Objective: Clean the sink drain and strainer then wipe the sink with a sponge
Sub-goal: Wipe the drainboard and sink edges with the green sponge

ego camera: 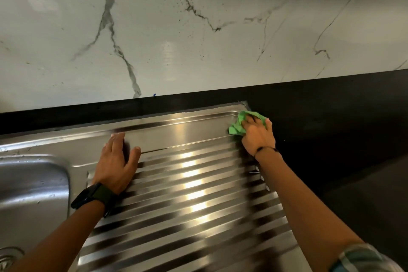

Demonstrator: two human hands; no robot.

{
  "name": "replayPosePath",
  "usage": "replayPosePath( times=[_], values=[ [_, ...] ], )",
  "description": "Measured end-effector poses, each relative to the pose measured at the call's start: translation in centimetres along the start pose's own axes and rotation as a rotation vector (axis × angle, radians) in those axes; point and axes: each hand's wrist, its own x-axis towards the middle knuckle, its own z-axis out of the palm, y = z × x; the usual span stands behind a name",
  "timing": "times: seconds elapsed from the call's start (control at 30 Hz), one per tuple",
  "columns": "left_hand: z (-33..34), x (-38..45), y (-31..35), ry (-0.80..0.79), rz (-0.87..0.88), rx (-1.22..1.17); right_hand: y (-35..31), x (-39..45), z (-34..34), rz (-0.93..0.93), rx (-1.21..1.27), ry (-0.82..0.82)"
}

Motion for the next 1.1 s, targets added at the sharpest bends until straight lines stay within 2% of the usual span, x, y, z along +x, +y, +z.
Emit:
replayPosePath(
  times=[0.17,0.33,0.57,0.7,0.8,0.97,1.1],
  values=[
    [0.1,0.1,-0.1,0.012,0.008,0.005,-0.7,2.4,0.3,-0.031,-0.037,-0.008],
    [0.0,-0.2,-0.1,0.009,0.025,-0.024,-0.8,0.5,-0.4,-0.021,0.003,-0.019],
    [0.0,-0.1,-0.4,0.031,0.04,-0.031,1.0,-12.4,-0.2,0.127,0.056,-0.001],
    [0.0,0.0,-0.5,0.043,0.033,-0.049,2.1,-21.4,0.2,0.255,0.069,-0.062],
    [0.2,0.1,-0.5,0.041,0.032,-0.061,2.0,-24.6,1.1,0.311,0.064,-0.114],
    [0.4,0.1,-0.4,0.041,0.029,-0.092,1.9,-21.8,2.1,0.278,0.171,-0.059],
    [0.5,0.2,-0.4,0.05,0.047,-0.095,1.4,-14.8,2.5,0.164,0.167,0.025]
  ],
)
